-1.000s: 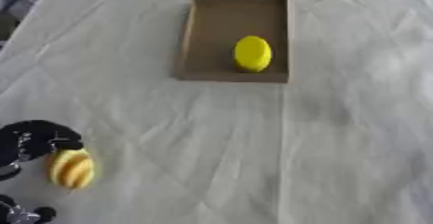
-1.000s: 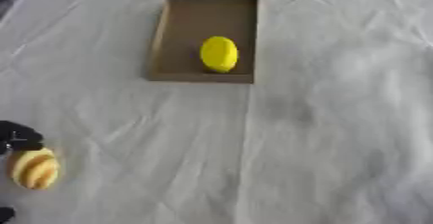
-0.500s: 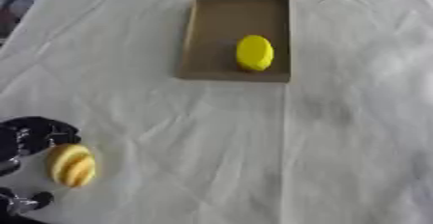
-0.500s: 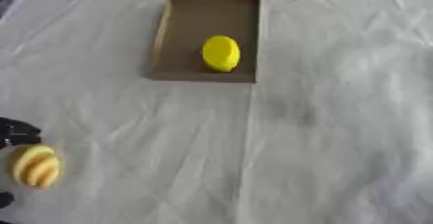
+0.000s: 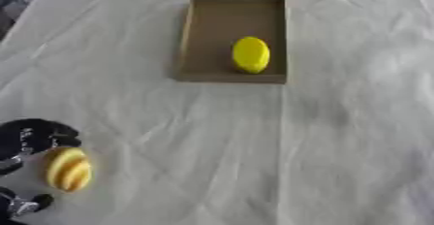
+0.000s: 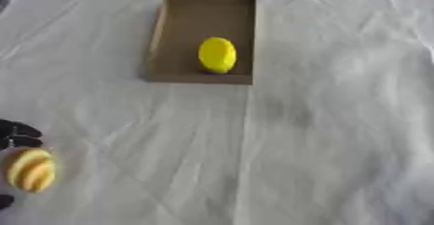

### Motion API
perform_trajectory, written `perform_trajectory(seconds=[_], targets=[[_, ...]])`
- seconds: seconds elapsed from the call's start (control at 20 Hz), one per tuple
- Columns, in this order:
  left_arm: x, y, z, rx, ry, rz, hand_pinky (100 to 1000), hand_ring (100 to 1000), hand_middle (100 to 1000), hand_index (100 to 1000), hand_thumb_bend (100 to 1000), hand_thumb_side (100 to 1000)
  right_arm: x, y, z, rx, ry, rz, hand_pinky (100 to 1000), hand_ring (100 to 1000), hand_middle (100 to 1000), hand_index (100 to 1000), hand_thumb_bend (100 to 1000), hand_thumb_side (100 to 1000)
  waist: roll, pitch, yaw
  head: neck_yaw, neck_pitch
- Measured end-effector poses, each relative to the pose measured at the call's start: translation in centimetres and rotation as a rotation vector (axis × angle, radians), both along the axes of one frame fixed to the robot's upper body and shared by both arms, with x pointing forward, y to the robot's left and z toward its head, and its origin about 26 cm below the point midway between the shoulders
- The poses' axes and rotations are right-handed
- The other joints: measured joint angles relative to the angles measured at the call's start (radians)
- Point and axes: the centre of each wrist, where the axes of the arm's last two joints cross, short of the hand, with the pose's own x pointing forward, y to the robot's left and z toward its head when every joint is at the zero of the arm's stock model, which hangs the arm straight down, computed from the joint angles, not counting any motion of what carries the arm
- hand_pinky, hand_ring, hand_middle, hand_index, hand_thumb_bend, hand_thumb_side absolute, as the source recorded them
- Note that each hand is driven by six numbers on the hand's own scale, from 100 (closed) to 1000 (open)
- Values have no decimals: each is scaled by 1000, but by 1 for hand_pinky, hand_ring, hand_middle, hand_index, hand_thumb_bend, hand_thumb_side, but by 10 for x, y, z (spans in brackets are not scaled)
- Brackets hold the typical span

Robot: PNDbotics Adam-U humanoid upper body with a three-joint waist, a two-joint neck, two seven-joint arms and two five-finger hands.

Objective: Pick up objects on the table and place them in the box.

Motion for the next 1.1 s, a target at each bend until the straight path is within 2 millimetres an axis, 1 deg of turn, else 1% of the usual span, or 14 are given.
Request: perform_trajectory(seconds=[0.2, 0.3, 0.5, 0.55, 0.6, 0.65, 0.7, 0.75, 0.8, 0.85, 0.9, 1.0, 1.1], targets=[[3, 0, 3, 32, -8, 32, 923, 927, 870, 900, 561, 100, 0, 1, 0, -3, 1, 3, 920, 842, 659, 851, 100, 602, -1, 0, -2, 1, 0], [5, 1, 2, 38, -9, 44, 919, 918, 858, 894, 530, 100, 0, 2, 0, -4, 3, 5, 920, 842, 659, 851, 100, 602, -1, 0, -4, 4, 0], [11, 3, -4, 29, 17, 52, 902, 895, 820, 866, 499, 100, 0, 2, 0, -4, 5, 7, 921, 843, 659, 852, 100, 603, -4, 0, -8, 10, 0], [12, 3, -5, 28, 26, 53, 886, 868, 800, 850, 486, 100, 1, 2, 0, -3, 6, 8, 921, 843, 659, 852, 100, 603, -5, 0, -9, 10, 0], [13, 3, -6, 30, 33, 53, 880, 860, 794, 844, 478, 100, 1, 2, 0, -2, 6, 9, 921, 843, 659, 852, 100, 603, -5, 0, -10, 11, 0], [14, 3, -6, 30, 37, 54, 851, 828, 762, 816, 437, 100, 1, 2, 0, -2, 6, 9, 921, 843, 659, 852, 100, 603, -5, 0, -10, 12, 0], [15, 4, -7, 31, 39, 57, 837, 812, 745, 801, 420, 100, 1, 2, 0, -2, 6, 9, 921, 843, 659, 852, 100, 603, -5, 0, -10, 13, 0], [15, 4, -7, 35, 37, 61, 799, 766, 691, 756, 350, 100, 1, 2, 0, -2, 7, 9, 921, 843, 659, 852, 100, 603, -5, 0, -10, 13, 0], [16, 4, -7, 42, 29, 66, 777, 745, 660, 727, 311, 100, 1, 2, 0, -2, 7, 9, 921, 844, 659, 852, 100, 603, -5, 1, -10, 14, 0], [16, 3, -6, 48, 19, 73, 758, 720, 630, 696, 299, 100, 1, 2, 0, -2, 8, 9, 921, 844, 659, 852, 100, 603, -5, 1, -10, 14, 0], [16, 3, -6, 52, 6, 80, 751, 710, 622, 689, 289, 100, 1, 2, 0, -2, 8, 9, 921, 844, 658, 852, 100, 602, -5, 1, -10, 14, 0], [16, 1, -2, 57, -33, 82, 747, 703, 619, 686, 275, 100, 1, 2, 0, -2, 8, 9, 921, 844, 658, 852, 100, 602, -5, 2, -10, 16, 0], [16, -6, 7, 54, -88, 57, 749, 695, 613, 689, 257, 100, 1, 2, 0, -2, 8, 9, 921, 844, 658, 852, 100, 602, -5, 2, -10, 17, 0]])
